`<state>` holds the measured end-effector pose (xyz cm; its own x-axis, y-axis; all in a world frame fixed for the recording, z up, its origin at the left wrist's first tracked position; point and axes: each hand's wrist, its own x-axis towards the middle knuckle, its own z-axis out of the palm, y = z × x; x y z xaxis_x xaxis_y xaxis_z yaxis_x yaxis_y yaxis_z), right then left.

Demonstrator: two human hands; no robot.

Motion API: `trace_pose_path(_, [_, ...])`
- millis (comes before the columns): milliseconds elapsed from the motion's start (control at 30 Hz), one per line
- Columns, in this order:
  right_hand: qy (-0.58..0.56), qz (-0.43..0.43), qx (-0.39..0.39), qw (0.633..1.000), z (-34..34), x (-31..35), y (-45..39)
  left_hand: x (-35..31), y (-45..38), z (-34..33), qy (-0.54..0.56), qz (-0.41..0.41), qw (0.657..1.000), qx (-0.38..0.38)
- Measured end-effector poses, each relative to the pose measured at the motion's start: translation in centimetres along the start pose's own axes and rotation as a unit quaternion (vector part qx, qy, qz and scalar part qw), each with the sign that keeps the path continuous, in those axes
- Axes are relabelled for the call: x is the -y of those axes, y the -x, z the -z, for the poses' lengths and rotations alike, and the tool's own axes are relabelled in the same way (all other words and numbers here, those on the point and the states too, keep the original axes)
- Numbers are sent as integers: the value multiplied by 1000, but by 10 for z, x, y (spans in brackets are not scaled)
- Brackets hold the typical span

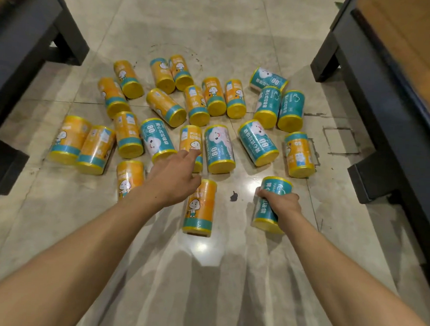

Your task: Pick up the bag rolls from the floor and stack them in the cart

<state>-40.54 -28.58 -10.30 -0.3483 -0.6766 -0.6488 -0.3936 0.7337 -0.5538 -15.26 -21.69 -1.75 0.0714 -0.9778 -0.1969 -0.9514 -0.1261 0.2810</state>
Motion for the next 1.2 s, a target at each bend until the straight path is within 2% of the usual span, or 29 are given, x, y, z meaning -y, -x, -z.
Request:
trace_pose_path(133, [-109,7,70,992,7,5,13,-2,2,-13,36,26,999,16])
trace_pose_path(233, [-149,37,127,980,15,16,27,-5,6,-32,83,80,993,22])
trace_pose_path(400, [-199,59,213,955,36,36,53,-21,11,-79,192,251,946,75])
trace_pose_path(600, [-240,65,282,927,54,51,83,-33,2,-108,219,330,916,66])
trace_pose_path(733, [-242,73,292,922,61,53,93,-33,-3,-109,272,326,904,53])
trace_pose_path(900, [-244,103,293,919,64,54,98,-42,1,-72,472,277,837,2])
trace_pose_path(1067, [-254,127,300,910,77,82,126,-54,16,25,605,205,769,-6])
trace_pose_path(1200, [-253,135,311,906,113,129,192,-75,46,141,638,171,750,-38])
